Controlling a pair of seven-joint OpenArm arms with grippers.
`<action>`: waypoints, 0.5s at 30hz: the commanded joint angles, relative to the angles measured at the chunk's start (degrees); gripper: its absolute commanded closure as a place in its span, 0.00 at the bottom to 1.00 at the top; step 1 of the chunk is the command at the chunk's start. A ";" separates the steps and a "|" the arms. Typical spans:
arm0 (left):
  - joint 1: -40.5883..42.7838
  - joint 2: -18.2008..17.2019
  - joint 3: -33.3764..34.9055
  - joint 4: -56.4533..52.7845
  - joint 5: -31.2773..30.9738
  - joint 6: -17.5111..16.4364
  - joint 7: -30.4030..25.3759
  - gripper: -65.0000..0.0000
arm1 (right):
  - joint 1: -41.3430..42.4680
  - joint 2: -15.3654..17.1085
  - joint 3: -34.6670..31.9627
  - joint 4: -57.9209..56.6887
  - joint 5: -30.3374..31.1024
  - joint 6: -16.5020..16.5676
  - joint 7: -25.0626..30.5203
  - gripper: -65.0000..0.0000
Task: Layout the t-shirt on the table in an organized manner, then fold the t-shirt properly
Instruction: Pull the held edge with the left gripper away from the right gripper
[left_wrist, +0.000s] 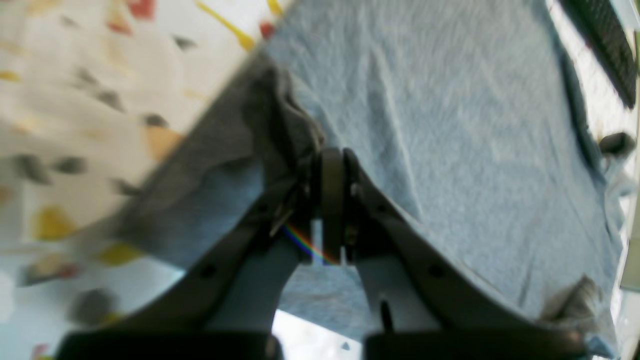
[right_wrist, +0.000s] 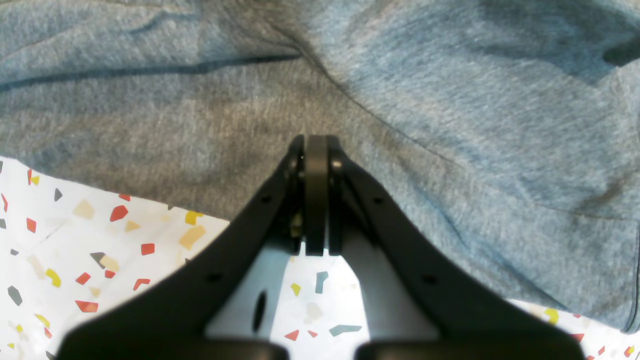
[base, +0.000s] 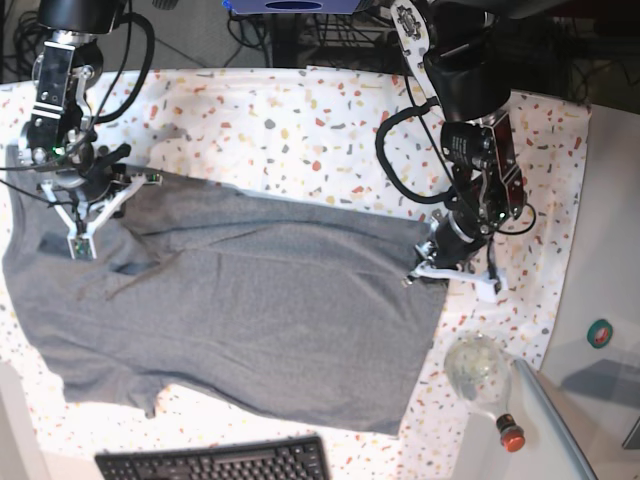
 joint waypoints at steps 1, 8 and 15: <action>-2.16 0.00 0.93 0.43 -0.90 -0.27 -1.01 1.00 | 0.84 0.44 0.18 0.82 0.27 0.23 1.09 1.00; -5.67 0.09 0.93 -4.31 -0.90 -0.18 -1.27 1.00 | 0.93 0.44 0.09 0.82 0.27 0.23 1.09 1.00; -7.08 0.09 0.75 -5.46 -0.90 -0.18 -1.36 1.00 | 1.02 0.44 0.09 0.82 0.27 0.23 1.17 1.00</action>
